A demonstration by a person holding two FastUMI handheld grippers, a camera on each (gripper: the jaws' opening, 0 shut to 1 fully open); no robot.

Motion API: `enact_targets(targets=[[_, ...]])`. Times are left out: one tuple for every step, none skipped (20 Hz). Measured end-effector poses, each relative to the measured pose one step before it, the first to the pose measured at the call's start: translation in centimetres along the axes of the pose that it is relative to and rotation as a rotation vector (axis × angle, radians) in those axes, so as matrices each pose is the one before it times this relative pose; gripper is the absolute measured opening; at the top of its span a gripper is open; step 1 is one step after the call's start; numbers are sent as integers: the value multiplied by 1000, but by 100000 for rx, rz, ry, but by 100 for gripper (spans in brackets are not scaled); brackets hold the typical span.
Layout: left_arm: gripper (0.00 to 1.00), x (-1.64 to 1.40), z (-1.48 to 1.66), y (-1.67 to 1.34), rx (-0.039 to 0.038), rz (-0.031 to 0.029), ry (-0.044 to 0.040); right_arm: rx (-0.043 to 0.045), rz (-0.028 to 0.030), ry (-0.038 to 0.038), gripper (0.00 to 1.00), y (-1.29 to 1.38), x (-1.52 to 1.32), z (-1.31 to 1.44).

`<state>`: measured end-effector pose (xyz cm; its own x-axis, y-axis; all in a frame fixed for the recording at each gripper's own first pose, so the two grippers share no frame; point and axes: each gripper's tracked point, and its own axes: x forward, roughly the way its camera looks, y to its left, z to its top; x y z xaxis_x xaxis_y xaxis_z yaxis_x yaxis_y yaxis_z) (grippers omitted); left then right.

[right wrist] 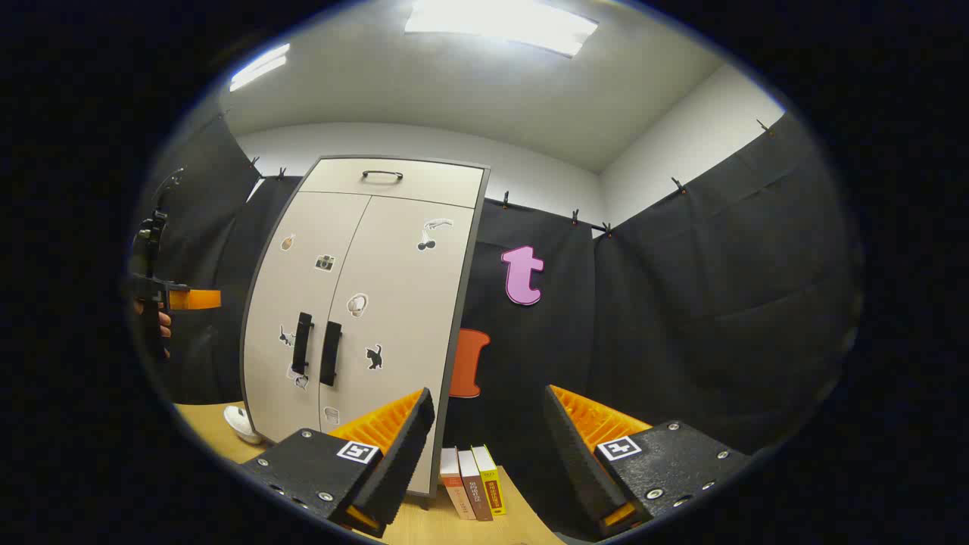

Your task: Open the right door of the double-door shoe cabinet with the right hand, and open the left door with the left hand.

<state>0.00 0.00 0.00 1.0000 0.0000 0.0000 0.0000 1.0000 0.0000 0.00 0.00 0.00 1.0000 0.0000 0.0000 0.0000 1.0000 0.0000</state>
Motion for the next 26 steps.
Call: enact_targets(targets=[[96, 6, 136, 146, 67, 221, -557, -211, 387, -1066, 89, 266, 52, 93], [96, -19, 52, 59, 774, 328, -424, -299, 1247, -933, 89, 486, 164, 62], [96, -92, 68, 80, 725, 309, -783, -622, 272, 833, 89, 171, 179, -247], [96, -164, 172, 27, 1201, 104, -397, -205, -110, 991, 89, 70, -77, -236], [96, -50, -182, -58, 897, 173, 262, 384, 777, -322, 89, 365, 73, 289], [96, -32, -294, -108, 1151, -222, 828, 468, 503, -687, 89, 360, 39, 200], [96, -202, -132, -211, 863, -332, 370, 331, 369, -664, 89, 176, -35, 251], [96, -33, -76, -112, 1080, -91, 252, -23, 436, -677, 89, 235, -54, 217], [96, -81, -68, -55, 911, 28, -12, -138, 396, -476, 89, 231, -133, 183], [96, -126, -54, -169, 526, 3, 207, -268, 783, -293, 89, 347, -7, 49], [96, -164, -162, -55, 429, 34, 379, -742, 684, -350, 89, 314, 55, 55], [96, -104, -30, 91, 778, 593, 45, -1369, 305, 145, 90, 227, 83, -190], [96, -79, 47, 86, 504, 487, -526, -845, -285, -43, 92, -6, -20, -62], [96, -123, 95, -115, 645, -14, -535, -237, 163, -95, 94, 244, -35, -78], [96, -108, 15, 164, 257, 434, -414, 214, 664, 332, 94, 344, 53, -76], [96, -80, 53, 108, -303, 77, -316, 514, 766, 523, 94, 320, 76, -97], [95, -154, 87, 113, -288, 317, -324, 656, 634, 251, 94, 193, 82, 67], [96, -35, 99, 253, -121, 522, -326, 381, 432, -8, 94, 191, 55, 119], [96, -53, -71, 410, 33, 1100, -106, 169, 304, -97, 94, 109, 47, 151], [95, -40, -88, 614, -441, 2318, -214, 51, 328, -198, 94, 114, -61, 22], [96, -96, -139, 355, -621, 794, 132, 143, 340, -122, 94, 142, 36, 81], [96, -4, -86, 187, -520, 233, 178, -14, 286, 56, 94, 192, -13, -64], [95, 29, -97, 297, -406, 395, -68, -94, 244, 339, 94, 160, 91, -132], [95, 78, 92, 244, -434, -204, -523, -72, 380, 646, 94, 200, 132, -221], [96, 42, 111, -166, -1215, -1159, -541, 14, 346, 567, 94, 221, 249, -169], [96, -91, 43, -219, -1013, -1416, -371, 175, 528, 311, 94, 259, 139, -156]])
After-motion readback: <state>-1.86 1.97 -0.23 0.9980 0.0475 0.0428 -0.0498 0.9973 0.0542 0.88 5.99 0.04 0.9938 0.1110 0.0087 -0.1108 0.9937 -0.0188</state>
